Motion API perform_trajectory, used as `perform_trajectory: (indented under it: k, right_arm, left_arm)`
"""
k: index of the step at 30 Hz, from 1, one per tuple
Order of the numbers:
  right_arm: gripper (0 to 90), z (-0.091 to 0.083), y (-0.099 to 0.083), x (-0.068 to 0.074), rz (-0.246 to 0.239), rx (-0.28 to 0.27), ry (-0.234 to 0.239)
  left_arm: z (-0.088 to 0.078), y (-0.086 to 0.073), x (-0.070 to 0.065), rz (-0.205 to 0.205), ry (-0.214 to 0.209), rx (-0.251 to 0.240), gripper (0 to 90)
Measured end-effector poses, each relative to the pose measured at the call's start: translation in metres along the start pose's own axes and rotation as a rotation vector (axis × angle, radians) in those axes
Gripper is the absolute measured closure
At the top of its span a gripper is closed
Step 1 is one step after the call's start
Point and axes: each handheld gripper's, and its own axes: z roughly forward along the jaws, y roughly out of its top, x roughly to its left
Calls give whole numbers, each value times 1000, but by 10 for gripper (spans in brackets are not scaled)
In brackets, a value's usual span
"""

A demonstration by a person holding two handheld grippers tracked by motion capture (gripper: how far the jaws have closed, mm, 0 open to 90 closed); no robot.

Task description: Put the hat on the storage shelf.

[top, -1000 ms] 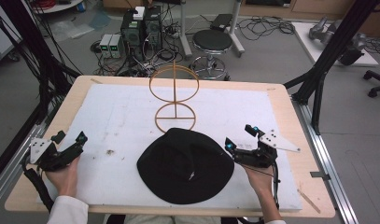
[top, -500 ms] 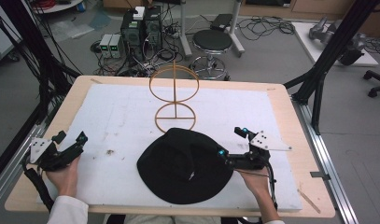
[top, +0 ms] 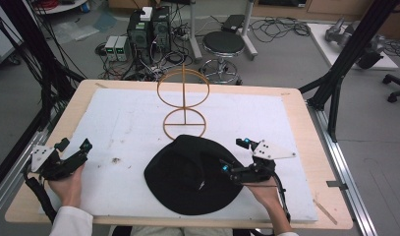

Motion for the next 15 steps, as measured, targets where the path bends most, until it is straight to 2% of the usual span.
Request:
perform_trajectory:
  k: [7, 11, 15]
  right_arm:
    - [65, 8, -4, 1, 11, 35, 31]
    - [65, 12, -7, 4, -5, 62, 45]
    - [65, 15, -8, 6, -17, 66, 46]
  left_arm:
    - [0, 0, 0, 2, -2, 3, 222]
    - [0, 0, 0, 1, -2, 2, 222]
    - [0, 0, 0, 1, -3, 2, 222]
